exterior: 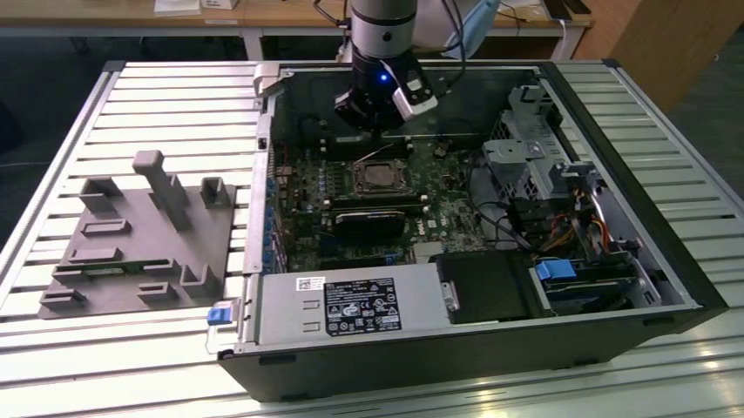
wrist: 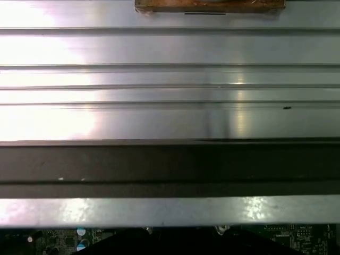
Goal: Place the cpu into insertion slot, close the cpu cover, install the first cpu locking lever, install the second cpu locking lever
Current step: 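Install the first cpu locking lever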
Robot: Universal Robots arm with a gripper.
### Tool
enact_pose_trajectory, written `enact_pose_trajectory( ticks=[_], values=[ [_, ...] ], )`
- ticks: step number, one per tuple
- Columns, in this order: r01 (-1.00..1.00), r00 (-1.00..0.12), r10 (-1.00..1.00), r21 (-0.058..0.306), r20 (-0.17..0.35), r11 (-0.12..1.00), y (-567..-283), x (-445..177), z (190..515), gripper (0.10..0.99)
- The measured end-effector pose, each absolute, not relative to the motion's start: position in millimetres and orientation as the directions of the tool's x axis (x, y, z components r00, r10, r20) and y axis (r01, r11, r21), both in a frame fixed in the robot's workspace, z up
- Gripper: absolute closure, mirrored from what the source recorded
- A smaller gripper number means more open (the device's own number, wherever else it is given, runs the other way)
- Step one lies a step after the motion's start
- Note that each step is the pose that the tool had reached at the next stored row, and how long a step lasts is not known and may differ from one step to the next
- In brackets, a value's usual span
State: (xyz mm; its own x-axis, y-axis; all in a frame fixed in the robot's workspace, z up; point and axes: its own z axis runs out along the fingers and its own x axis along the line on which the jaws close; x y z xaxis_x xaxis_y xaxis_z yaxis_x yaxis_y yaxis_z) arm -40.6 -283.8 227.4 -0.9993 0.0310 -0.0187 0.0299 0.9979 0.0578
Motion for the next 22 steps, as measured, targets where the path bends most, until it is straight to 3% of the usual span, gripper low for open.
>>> enact_pose_trajectory(
  ticks=[22],
  values=[
    [0.030, -0.999, 0.031, 0.058, -0.019, 0.998, -282.2, -26.6, 218.6, 0.980]
  ],
)
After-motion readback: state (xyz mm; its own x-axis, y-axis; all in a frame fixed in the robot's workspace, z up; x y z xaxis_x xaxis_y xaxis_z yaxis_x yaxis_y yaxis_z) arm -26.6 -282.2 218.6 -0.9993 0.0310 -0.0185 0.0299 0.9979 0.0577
